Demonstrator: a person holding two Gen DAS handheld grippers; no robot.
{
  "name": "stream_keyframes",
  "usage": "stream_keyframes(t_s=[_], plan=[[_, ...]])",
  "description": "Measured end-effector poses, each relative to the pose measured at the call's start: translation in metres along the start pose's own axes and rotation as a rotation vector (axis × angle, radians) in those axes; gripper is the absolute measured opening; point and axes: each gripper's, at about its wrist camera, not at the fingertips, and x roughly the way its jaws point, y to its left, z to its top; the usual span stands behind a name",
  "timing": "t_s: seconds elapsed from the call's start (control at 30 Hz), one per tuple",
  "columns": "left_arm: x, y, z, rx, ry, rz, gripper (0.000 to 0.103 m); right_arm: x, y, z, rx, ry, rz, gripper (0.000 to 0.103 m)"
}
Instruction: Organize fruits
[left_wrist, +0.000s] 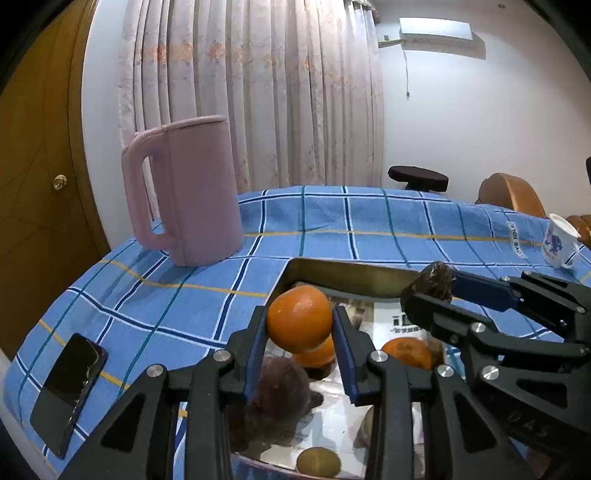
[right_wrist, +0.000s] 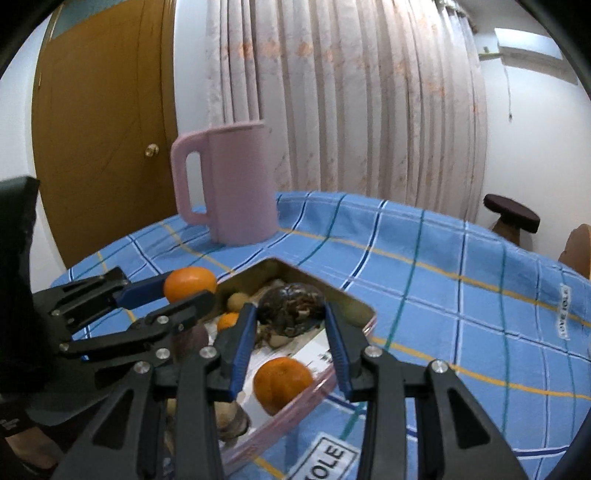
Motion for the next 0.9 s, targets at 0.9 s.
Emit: stream_keyframes(t_s=[0.9], plan=[[-0.034,0.003,-0.011,-0.007,-0.030,-0.050,0.064,-0.034,0.001,-0.018,-0.004,0.021,0.029,0.078]])
